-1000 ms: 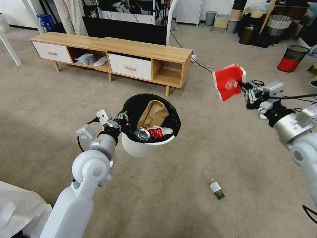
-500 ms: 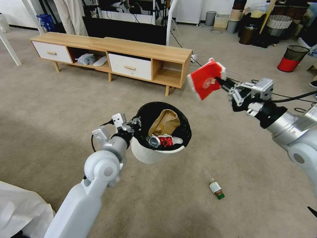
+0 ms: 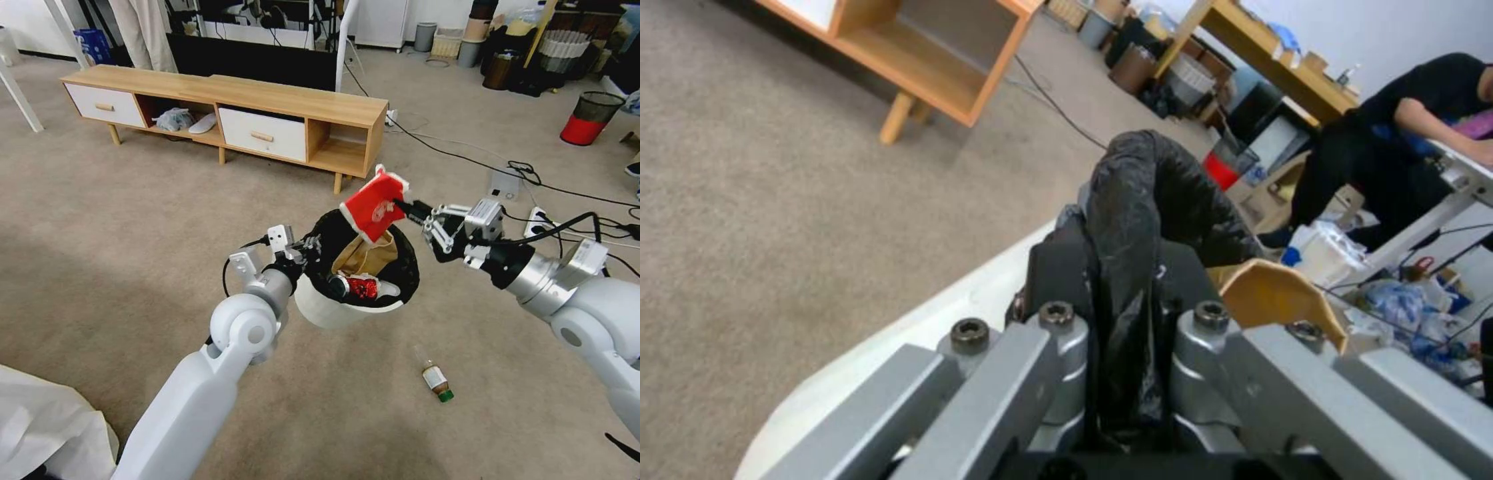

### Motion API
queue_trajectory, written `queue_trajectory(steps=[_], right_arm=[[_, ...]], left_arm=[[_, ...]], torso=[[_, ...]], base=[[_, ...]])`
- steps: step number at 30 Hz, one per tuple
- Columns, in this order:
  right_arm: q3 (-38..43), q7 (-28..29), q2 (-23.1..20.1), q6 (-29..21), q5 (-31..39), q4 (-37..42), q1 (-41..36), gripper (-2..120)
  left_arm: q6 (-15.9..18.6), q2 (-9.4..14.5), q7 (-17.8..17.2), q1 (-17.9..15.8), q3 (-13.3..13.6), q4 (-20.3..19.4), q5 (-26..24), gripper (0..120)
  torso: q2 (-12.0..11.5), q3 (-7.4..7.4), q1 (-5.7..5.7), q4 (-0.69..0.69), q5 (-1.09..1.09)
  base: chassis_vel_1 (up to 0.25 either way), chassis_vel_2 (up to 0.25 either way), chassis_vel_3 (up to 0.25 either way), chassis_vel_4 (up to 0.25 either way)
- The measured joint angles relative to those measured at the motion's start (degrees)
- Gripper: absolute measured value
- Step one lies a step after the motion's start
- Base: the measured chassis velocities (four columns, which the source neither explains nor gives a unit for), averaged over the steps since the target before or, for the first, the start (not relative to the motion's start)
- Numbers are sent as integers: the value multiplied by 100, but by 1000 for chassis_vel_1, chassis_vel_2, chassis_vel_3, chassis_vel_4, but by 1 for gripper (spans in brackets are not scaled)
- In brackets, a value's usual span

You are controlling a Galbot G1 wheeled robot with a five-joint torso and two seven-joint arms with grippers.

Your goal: Pick up the trash bin and place the garbage on the floor into it.

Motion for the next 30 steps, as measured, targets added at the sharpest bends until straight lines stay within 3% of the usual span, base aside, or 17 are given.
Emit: queue_trajectory(steps=[9, 20, 25, 30], right_arm=[[-204, 0, -7, -56, -183, -57, -142, 0], [-310, 61, 91, -89, -405, -123, -265, 0], [-402, 349, 135, -169, -455, -135, -239, 0], [-478, 548, 190, -225, -491, -135, -183, 15]], left_arm=[[-47, -29, 8, -174, 83, 96, 3, 6], [-52, 51, 4, -141, 26, -50, 1, 6], [-52, 76, 0, -89, -25, -122, -2, 6], [-52, 96, -1, -40, -71, -145, -3, 6]], torso=[[0, 0, 0, 0, -1], [0, 0, 0, 0, -1], [0, 0, 0, 0, -1], [0, 0, 0, 0, -1]], base=[[0, 0, 0, 0], [0, 0, 0, 0], [0, 0, 0, 0], [0, 0, 0, 0]])
